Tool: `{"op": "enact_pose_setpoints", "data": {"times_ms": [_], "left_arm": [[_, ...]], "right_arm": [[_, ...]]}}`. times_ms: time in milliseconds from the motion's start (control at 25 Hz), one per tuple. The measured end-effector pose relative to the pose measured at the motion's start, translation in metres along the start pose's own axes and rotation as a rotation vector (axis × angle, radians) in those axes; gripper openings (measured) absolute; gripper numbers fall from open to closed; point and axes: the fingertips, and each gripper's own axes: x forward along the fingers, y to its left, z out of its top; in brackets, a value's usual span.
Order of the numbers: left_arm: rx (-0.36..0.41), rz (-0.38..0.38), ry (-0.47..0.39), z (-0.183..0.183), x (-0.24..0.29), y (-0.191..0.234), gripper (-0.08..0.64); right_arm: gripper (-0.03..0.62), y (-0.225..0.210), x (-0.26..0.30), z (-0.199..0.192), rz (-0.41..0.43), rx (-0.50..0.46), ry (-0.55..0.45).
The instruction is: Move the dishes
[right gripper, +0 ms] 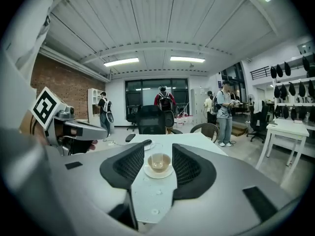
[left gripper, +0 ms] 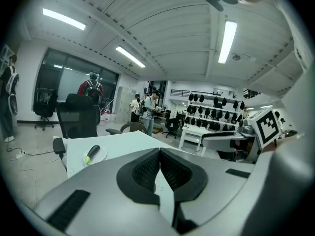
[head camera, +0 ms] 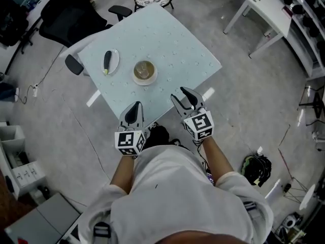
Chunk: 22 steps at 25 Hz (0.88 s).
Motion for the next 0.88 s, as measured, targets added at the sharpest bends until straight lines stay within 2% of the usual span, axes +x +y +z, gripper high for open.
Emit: {"op": "enact_pose_setpoints", "data": {"times_ms": [160,360,680,880], "left_arm": [[-0.041,-0.005,0.026,-0.003,0.035,0.036,0.018],[-0.056,0.014,0.072,-0.013,0.046,0.068,0.018],[-0.133,0.121,0.122,-0.033,0.060,0.101,0.018],[-0.197,0.251,0.103,-0.028,0.076,0.114,0.018]], "right_arm": [[0.193,-0.011,0.050,0.007,0.021,-0.033,0.032],[0.218,-0.006,0.095,0.000,0.081,-0.052,0.103],[0.242,0.006,0.160,-0.010,0.232,-0.073,0.174],[0.266,0.001,0.193,-0.022,0.381,-0.154,0.223]]}}
